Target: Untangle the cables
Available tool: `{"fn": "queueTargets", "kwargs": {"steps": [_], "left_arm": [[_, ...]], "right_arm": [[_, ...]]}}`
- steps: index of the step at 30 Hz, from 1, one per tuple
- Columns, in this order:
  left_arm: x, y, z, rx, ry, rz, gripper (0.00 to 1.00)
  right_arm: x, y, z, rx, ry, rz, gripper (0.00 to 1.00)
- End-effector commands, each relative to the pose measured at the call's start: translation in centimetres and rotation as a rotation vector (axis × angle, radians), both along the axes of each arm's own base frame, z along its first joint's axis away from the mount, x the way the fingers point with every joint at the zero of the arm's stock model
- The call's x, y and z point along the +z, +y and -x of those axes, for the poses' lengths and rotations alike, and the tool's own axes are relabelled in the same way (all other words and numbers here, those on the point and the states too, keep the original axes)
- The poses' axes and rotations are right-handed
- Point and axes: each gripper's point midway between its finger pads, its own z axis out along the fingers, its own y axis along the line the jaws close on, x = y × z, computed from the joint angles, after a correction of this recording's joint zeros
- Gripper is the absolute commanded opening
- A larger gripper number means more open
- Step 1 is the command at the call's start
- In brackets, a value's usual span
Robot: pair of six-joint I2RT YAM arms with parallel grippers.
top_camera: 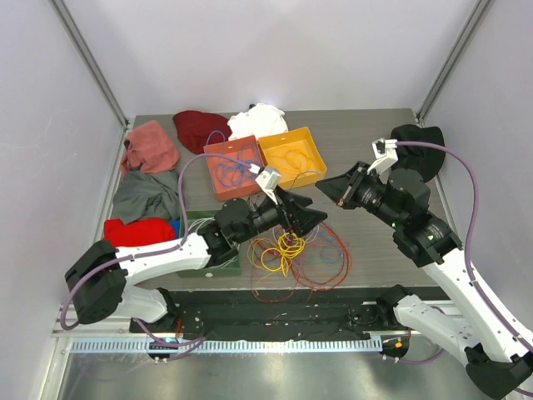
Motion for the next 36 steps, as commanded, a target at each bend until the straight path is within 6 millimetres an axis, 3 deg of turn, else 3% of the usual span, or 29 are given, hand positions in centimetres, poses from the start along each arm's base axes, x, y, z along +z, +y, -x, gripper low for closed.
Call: {"fn": "queueTargets", "kwargs": {"steps": [1, 3, 4, 6, 7, 10, 14, 19, 23, 24, 30, 36], "left_arm": [[3.6, -0.7, -0.2, -0.006, -0.081, 0.052, 0.64], [3.6, -0.8, -0.1, -0.014, -0.085, 0.035, 0.48], [4.1, -0.7, -0.1, -0.013, -0.101, 0.038, 0.31], [4.1, -0.4, -0.1, -0.001, -0.109, 0.013, 0.13], [4.9, 0.2, -0.6, 0.035, -0.129, 0.012, 0.0], [4.4, 1.7, -1.4, 0.106, -0.129, -0.065, 0.0], [3.7, 4.0, -3.5, 0.201, -0.078, -0.147, 0.0], [3.6, 9.1, -8.5, 0.357, 0.01, -0.187, 0.0], [5.3, 13.1, -12.1, 0.481, 0.019, -0.189, 0.0], [6.3, 13.6, -12.7, 0.503, -0.003, -0.198, 0.0], [7.8, 15.5, -16.1, 0.593, -0.025, -0.262, 0.0], [5.8, 16.5, -20.1, 0.638, 0.036, -0.294, 0.0]], "right_arm": [[2.3, 0.3, 0.6, 0.028, -0.069, -0.042, 0.01], [2.3, 0.2, 0.7, 0.025, -0.072, -0.038, 0.01], [2.3, 0.1, 0.7, 0.023, -0.077, -0.034, 0.04], [2.2, -0.4, 0.8, 0.006, -0.084, -0.025, 0.17], [2.2, -0.4, 0.8, 0.003, -0.086, -0.022, 0.31], [1.9, -1.3, 0.8, -0.036, -0.092, 0.005, 0.53], [0.8, -2.5, 0.8, -0.085, -0.077, 0.048, 0.63], [-0.2, -3.6, 1.2, -0.121, -0.084, 0.072, 0.64], [-0.9, -4.5, 1.3, -0.153, -0.092, 0.093, 0.63], [-1.1, -4.6, 1.3, -0.155, -0.092, 0.099, 0.62], [-1.8, -5.0, 1.3, -0.167, -0.094, 0.129, 0.61], [-2.7, -5.1, 1.3, -0.167, -0.086, 0.148, 0.61]]}}
